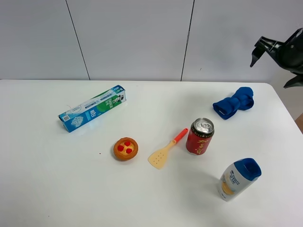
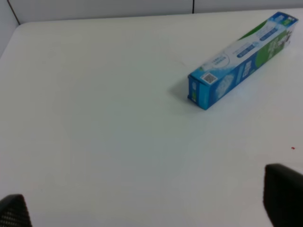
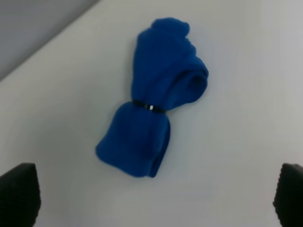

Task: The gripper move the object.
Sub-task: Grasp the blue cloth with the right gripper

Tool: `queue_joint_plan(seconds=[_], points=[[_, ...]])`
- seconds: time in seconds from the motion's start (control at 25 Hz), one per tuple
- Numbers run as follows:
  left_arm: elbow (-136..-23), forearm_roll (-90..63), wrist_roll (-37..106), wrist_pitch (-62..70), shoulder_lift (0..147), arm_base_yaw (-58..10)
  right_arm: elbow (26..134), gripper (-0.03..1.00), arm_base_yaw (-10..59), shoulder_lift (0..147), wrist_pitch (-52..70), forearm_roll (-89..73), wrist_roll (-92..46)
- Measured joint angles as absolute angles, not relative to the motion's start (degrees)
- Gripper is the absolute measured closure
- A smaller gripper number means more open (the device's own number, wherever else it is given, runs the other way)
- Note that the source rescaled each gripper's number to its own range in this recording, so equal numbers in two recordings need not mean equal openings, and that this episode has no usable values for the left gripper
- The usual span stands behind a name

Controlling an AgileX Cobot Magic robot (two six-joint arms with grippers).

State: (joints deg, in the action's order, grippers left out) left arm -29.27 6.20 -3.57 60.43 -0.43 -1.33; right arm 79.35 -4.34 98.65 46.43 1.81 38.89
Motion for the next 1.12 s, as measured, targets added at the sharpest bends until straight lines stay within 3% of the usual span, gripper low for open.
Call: queue_joint_plan(seconds=[0.36,0.84,0.92,1.04,1.12], points=[[-29.27,6.2,-3.57,60.43,-0.43,-1.33,89.32,-0.03,-4.56,116.29,46.28,-2.52,39.36],[-29.27,6.2,-3.57,60.43,-0.43,-1.33,89.84,-0.02,-4.56,126.12,43.04,-6.25,39.3],[-29.27,6.2,-3.57,60.43,-0.43,-1.33,89.9,0.06,-4.56,126.46,42.68,-6.25,39.3],[-29.27,6.2,-3.57,60.43,-0.43,-1.33,89.95,0.3,-4.56,127.41,42.62,-6.47,39.43],[-29.27,6.2,-3.57,60.43,-0.43,-1.33,89.95,0.61,-4.56,127.66,42.12,-6.95,39.74]])
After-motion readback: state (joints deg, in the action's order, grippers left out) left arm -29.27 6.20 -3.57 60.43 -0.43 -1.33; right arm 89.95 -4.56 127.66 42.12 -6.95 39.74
